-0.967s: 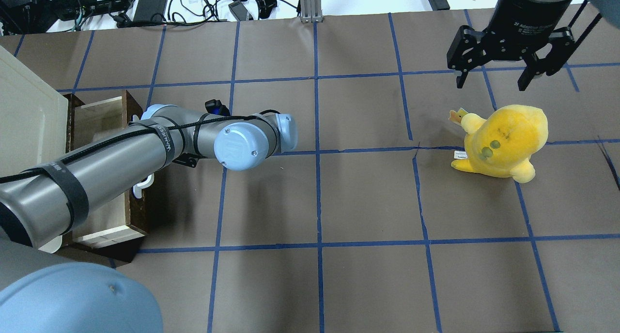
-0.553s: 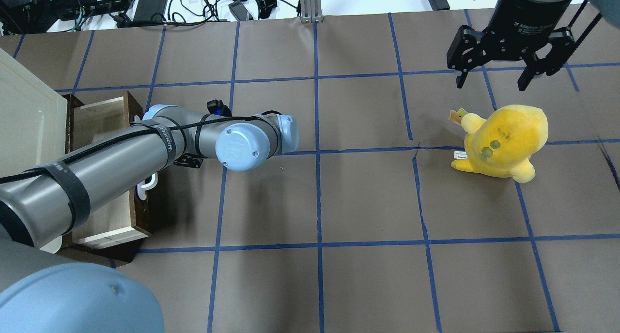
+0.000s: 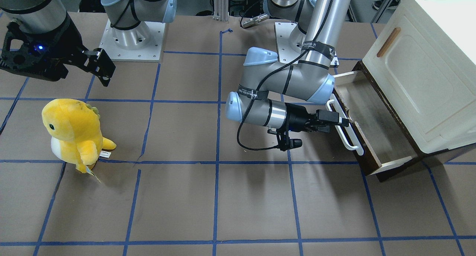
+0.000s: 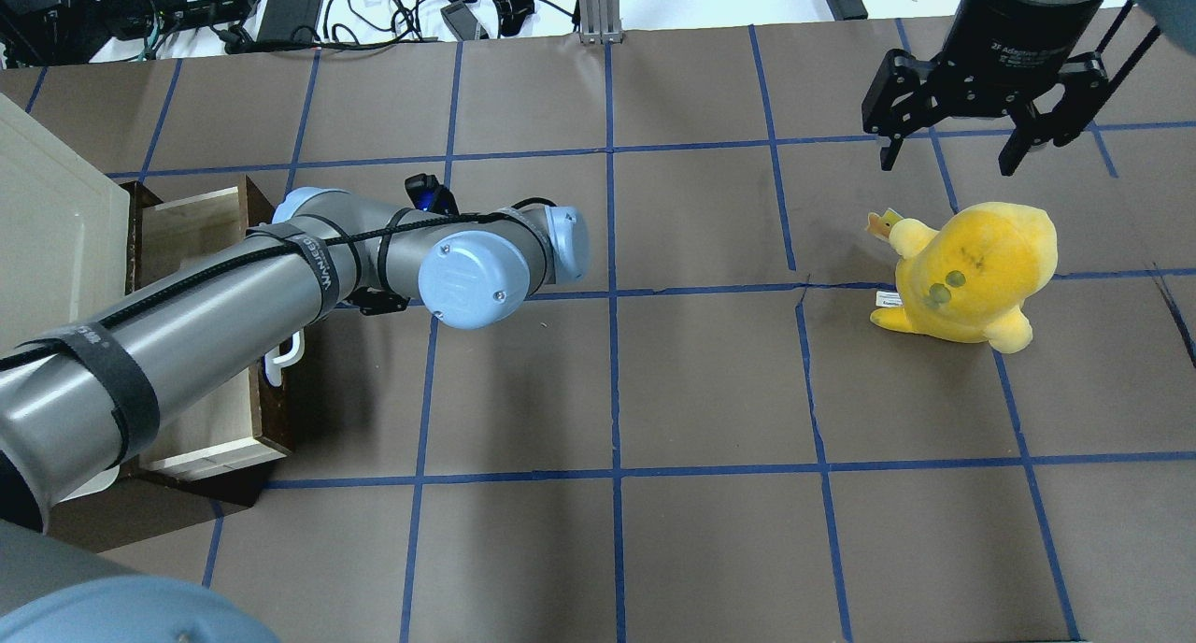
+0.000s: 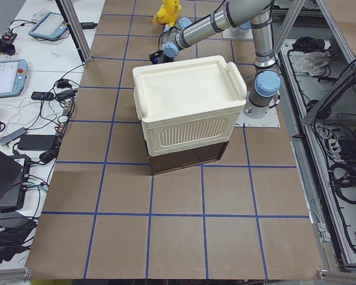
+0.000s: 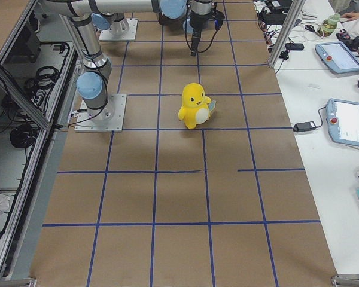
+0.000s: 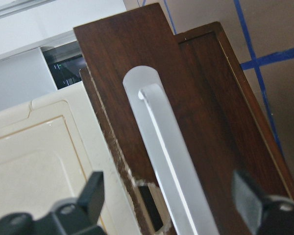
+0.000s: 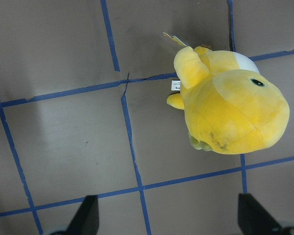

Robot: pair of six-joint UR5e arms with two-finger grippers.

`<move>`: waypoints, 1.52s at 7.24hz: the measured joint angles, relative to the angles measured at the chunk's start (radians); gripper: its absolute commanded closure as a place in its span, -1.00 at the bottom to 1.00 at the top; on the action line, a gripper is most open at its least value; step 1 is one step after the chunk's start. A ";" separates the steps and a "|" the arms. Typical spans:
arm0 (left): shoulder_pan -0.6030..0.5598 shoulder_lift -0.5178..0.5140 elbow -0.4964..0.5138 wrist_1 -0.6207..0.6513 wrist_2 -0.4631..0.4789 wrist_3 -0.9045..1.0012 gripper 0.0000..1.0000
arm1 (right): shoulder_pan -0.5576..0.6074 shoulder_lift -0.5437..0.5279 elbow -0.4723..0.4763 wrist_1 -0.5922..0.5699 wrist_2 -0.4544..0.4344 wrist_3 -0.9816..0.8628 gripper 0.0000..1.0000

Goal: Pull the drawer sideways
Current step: 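Open the left gripper and lift it off the handle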

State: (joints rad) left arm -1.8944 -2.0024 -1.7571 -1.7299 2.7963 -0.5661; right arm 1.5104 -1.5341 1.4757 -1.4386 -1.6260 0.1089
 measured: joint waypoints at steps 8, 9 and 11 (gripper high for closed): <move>0.141 0.309 0.293 0.045 -0.998 0.179 -1.00 | 0.000 0.000 0.000 0.000 0.000 0.000 -1.00; 0.186 0.331 0.294 0.060 -1.096 0.207 -1.00 | 0.000 0.000 0.000 0.000 0.000 0.000 -1.00; 0.248 0.358 0.301 0.079 -1.206 0.327 -1.00 | 0.000 0.000 0.000 0.000 0.000 0.000 -1.00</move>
State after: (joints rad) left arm -1.6466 -1.6444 -1.4566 -1.6507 1.5905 -0.2389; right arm 1.5107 -1.5340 1.4757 -1.4385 -1.6260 0.1089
